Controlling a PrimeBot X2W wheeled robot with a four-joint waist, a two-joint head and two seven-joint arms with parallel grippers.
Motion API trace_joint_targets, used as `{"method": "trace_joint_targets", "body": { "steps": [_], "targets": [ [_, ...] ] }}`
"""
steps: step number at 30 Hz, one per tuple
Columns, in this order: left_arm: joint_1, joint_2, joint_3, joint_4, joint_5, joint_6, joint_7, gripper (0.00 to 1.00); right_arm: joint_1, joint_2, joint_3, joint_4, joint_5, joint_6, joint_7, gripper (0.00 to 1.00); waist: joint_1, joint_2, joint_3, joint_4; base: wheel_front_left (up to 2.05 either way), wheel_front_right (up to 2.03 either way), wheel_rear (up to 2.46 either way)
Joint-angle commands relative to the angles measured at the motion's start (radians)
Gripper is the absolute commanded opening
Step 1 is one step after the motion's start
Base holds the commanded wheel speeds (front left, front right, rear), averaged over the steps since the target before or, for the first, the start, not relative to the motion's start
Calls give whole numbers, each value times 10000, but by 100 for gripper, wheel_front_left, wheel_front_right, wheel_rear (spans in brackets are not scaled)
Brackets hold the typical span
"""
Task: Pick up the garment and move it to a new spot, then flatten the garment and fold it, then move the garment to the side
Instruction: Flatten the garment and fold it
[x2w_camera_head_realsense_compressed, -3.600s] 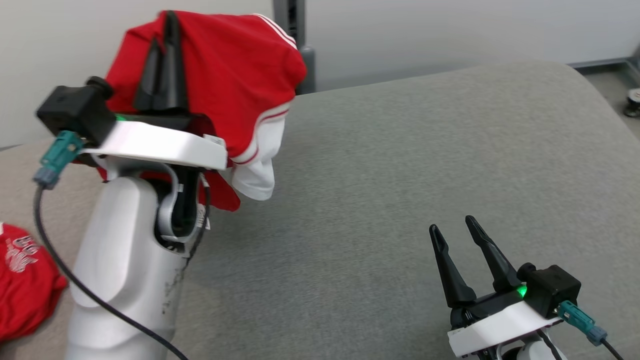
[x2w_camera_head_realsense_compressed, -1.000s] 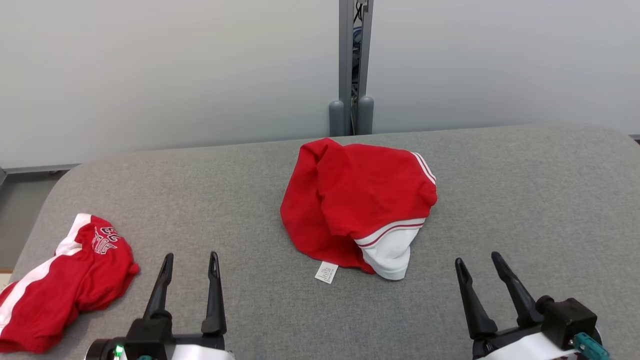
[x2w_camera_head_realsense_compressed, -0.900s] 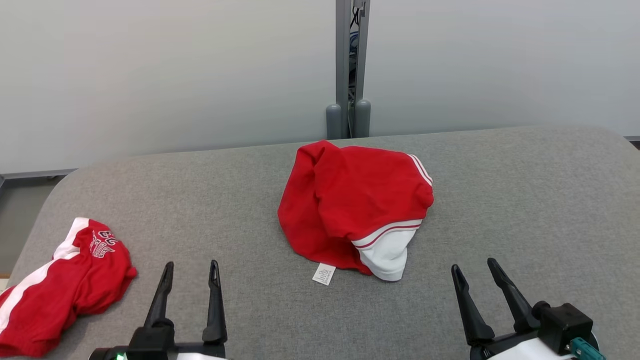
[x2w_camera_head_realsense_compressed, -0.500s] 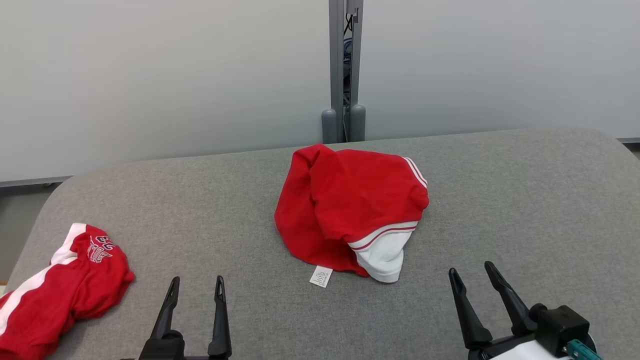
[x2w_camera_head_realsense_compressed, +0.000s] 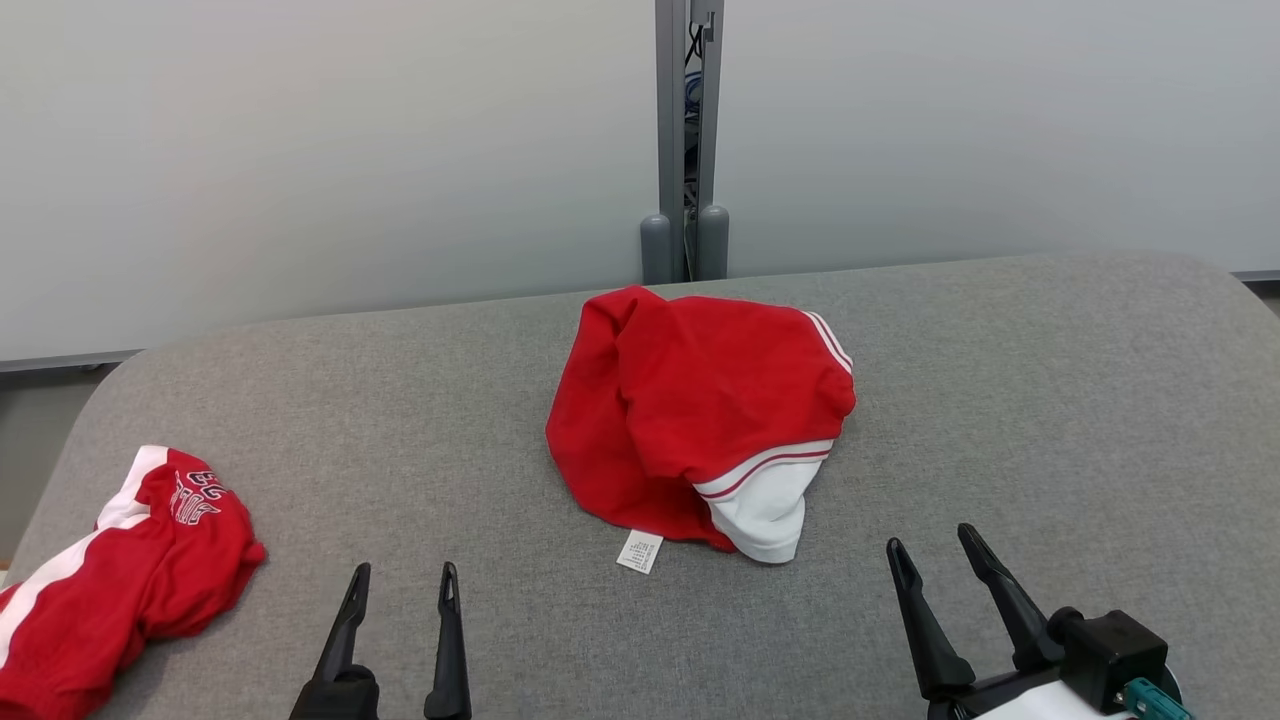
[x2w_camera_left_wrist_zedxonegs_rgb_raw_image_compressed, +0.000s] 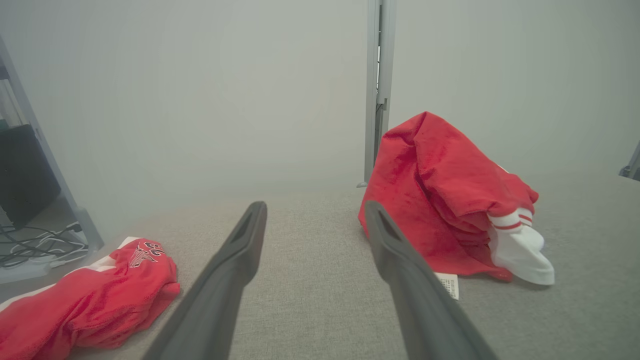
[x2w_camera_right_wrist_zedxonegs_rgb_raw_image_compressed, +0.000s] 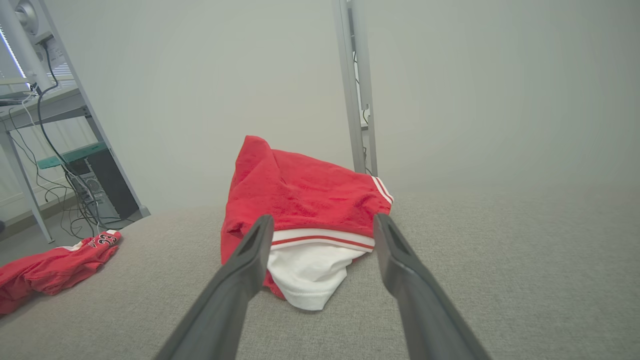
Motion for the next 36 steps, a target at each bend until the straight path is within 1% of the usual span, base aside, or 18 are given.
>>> {"method": "trace_joint_targets", "body": {
  "steps": [1,3,6,13,21,24,29,33,36],
  "targets": [
    [-104,34,-1,34,-40,-76,-42,100,-14,-58,-13,22,60,1,-61,100,0,-1,15,-9,0,0,0],
    [-202,31,-106,71,-346,-200,-42,100,-26,-59,-24,1,78,1,-61,100,0,-1,48,-20,0,0,0],
    [-469,29,-432,128,-373,-382,-42,100,-83,-58,22,41,58,1,-61,100,0,-1,111,-48,0,0,0],
    [-1298,36,-1320,783,-73,-823,-42,100,-352,-59,-186,29,-42,1,-61,100,0,-1,369,-280,0,0,0],
    [-2841,31,-2622,2074,715,-1808,-42,100,-730,-58,-593,-236,-145,1,-61,100,0,-1,1003,-821,0,0,0],
    [-3574,35,-3321,2546,1139,-2312,-42,100,-872,-56,-626,-269,-132,1,-61,100,0,-1,1337,-1062,0,0,0],
    [-4713,69,-4423,3298,1827,-2787,-41,100,-1057,-59,-569,-288,-3,1,-61,100,0,-1,1819,-1522,0,0,0],
    [-5527,172,-5027,4204,2207,-2934,-41,100,-1225,-58,-465,-338,136,1,-61,100,0,-1,2135,-1897,0,0,0],
    [-5842,134,-5195,4702,2151,-3002,-42,100,-1290,-59,-477,-356,194,1,-61,100,0,-1,2266,-2059,0,0,0]
  ]
}}
